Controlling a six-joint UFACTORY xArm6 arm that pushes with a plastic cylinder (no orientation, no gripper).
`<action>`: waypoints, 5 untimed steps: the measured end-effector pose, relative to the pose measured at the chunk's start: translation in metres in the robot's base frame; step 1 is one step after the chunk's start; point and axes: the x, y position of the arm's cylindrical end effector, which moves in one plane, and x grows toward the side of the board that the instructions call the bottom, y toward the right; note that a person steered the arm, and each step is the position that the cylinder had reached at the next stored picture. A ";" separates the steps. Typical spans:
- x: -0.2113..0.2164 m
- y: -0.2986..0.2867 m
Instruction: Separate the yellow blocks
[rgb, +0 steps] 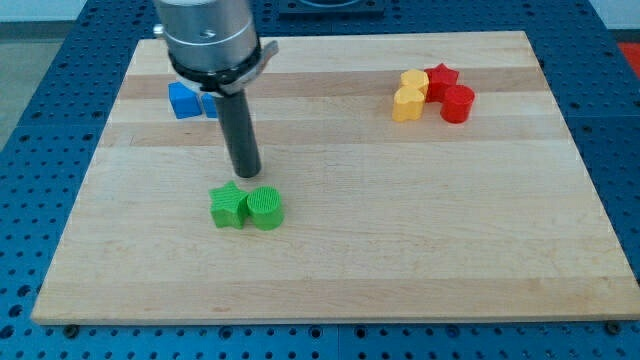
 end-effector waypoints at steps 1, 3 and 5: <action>-0.001 0.044; -0.001 0.065; -0.003 0.185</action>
